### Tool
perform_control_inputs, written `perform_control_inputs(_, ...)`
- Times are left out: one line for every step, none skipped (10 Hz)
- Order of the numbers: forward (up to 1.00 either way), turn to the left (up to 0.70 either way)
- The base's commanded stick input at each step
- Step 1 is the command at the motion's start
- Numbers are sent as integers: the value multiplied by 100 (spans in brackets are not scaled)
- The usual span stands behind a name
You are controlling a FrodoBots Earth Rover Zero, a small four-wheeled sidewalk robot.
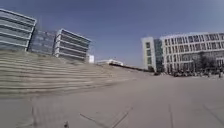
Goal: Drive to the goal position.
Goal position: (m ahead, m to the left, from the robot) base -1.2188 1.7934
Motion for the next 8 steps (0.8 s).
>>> perform_control_inputs(100,40)
perform_control_inputs(100,40)
perform_control_inputs(100,40)
perform_control_inputs(100,40)
perform_control_inputs(100,40)
perform_control_inputs(100,40)
perform_control_inputs(100,40)
perform_control_inputs(100,40)
